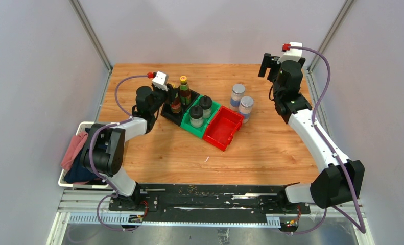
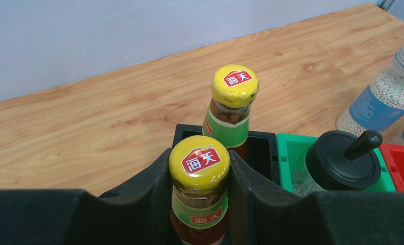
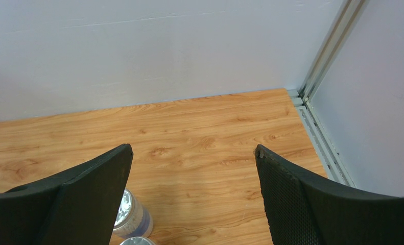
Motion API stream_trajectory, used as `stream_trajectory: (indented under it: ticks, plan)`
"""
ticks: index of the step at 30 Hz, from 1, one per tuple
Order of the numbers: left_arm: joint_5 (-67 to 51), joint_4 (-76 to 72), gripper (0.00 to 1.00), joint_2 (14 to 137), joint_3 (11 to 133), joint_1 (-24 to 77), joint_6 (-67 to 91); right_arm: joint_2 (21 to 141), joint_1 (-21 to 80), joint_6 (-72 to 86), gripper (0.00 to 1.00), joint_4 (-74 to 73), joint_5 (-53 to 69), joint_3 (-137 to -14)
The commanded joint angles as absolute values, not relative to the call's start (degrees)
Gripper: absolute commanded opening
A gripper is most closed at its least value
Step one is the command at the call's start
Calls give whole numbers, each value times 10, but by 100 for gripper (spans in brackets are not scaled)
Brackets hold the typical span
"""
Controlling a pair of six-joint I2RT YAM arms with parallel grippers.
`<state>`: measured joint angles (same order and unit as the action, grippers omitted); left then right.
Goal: Organize the condiment bottles
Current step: Place the bottle in the storage box.
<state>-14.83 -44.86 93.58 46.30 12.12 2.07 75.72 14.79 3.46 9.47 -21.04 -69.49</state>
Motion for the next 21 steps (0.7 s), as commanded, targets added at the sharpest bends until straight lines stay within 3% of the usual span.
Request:
stream_trajectory:
  ticks: [1,12,21]
  plan:
    - [-140,-487,0,918,480,118,16,750,149,32,94,109,-221,-690]
    - [-149,-464,0,927,494,118,35,750,149,32,94,110,-221,-691]
    - [-154,-452,20,931,501,118,46,750,149,31,94,111,-221,-691]
